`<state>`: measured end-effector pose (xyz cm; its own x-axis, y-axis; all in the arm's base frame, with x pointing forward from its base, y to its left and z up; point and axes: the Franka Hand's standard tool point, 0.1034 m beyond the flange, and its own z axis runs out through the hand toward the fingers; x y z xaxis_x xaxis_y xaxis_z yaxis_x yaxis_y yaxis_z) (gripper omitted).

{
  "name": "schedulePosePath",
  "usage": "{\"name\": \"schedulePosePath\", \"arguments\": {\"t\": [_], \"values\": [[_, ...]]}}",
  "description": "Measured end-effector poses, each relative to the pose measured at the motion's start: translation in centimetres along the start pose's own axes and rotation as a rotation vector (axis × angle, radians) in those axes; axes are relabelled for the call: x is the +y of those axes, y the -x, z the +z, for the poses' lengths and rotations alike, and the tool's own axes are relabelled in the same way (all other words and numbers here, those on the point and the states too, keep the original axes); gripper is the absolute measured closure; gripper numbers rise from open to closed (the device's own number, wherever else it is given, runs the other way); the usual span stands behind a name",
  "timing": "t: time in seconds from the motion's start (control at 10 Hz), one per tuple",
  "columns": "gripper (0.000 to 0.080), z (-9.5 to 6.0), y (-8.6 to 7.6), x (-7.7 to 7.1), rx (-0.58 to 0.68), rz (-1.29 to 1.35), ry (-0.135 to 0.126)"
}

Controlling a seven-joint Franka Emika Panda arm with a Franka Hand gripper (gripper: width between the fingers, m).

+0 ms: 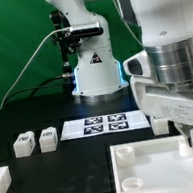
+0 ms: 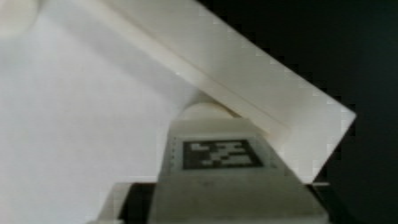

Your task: Assemble one leg

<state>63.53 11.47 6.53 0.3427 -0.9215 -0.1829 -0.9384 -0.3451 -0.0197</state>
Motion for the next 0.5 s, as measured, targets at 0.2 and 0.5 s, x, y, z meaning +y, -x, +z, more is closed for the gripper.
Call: {"name": "schedulePosePath", "arguments": {"t": [0.2,0.5], "values": [[0.0509,0.12,0.08,-0.09,-0.028,0.331,-0.011],[0.0327,0.21,0.29,-0.08,-0.029,0.331,-0.009]]}}
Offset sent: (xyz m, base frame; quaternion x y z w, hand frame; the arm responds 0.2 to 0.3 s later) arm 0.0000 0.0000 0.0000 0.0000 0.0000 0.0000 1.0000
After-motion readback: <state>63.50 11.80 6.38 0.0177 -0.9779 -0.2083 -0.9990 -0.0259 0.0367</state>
